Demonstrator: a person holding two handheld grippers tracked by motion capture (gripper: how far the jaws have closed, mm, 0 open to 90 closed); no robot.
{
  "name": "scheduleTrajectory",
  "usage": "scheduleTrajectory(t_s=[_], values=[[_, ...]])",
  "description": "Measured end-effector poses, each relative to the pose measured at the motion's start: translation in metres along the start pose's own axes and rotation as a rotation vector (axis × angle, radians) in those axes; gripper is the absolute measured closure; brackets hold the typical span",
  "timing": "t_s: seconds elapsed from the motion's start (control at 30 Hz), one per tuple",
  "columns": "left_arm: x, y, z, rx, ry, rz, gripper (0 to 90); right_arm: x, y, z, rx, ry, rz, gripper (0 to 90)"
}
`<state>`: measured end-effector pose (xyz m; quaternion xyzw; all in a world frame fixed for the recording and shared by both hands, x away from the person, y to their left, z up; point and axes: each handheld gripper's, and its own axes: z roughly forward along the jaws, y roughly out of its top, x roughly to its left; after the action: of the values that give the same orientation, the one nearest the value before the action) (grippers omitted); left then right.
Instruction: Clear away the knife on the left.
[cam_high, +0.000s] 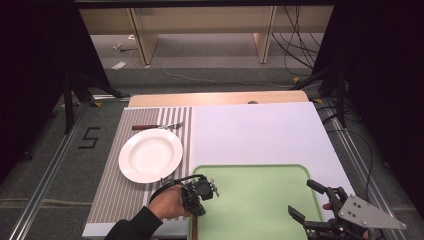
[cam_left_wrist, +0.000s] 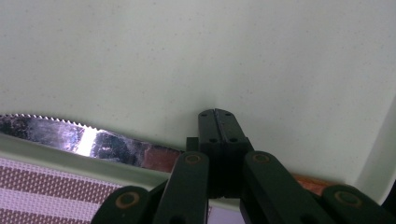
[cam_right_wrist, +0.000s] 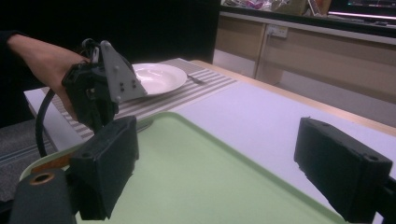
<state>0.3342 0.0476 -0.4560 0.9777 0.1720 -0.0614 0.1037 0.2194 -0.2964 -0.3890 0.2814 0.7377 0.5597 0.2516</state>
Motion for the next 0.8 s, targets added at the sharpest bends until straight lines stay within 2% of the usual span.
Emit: scheduleTrajectory(t_s=[0.1,0.3,0.4,0.43,0.47,0.57,0.6,0.67,0.7,0.73,0.8], values=[[0.000,0.000,0.000,-0.001,0.000,-0.001,89.6,0.000,0.000,0.000,0.000,0.000,0.000,14.9],[-0.002,0.001,-0.002,-0.037,-0.020,-0.009,81.5,0.000,0.000,0.000,0.001,0.001,0.000,14.9],[-0.002,0.002,-0.005,-0.092,-0.014,-0.010,70.3,0.000,0.000,0.000,0.002,0.001,0.000,14.9],[-0.002,0.002,-0.006,-0.102,-0.018,-0.013,63.8,0.000,0.000,0.000,0.002,0.001,-0.001,14.9],[-0.002,0.002,-0.007,-0.114,-0.018,-0.018,63.8,0.000,0.000,0.000,0.002,0.001,-0.001,14.9],[-0.001,0.002,-0.008,-0.142,-0.005,-0.059,54.3,0.000,0.000,0.000,0.001,0.001,-0.002,14.9],[-0.001,0.002,-0.009,-0.145,-0.003,-0.061,51.9,0.000,0.000,0.000,0.001,0.001,-0.002,14.9],[-0.001,0.002,-0.009,-0.158,0.003,-0.057,47.5,0.000,0.000,0.000,0.001,0.001,-0.001,14.9],[0.000,0.002,-0.010,-0.154,0.002,-0.035,44.1,0.000,0.000,0.001,0.001,0.000,-0.002,14.9],[-0.002,0.002,-0.010,-0.177,-0.001,-0.044,44.1,0.000,0.000,0.001,0.001,0.000,-0.002,14.9],[-0.002,0.002,-0.011,-0.192,0.008,-0.044,40.0,0.000,0.000,0.001,0.001,0.001,-0.002,14.9]])
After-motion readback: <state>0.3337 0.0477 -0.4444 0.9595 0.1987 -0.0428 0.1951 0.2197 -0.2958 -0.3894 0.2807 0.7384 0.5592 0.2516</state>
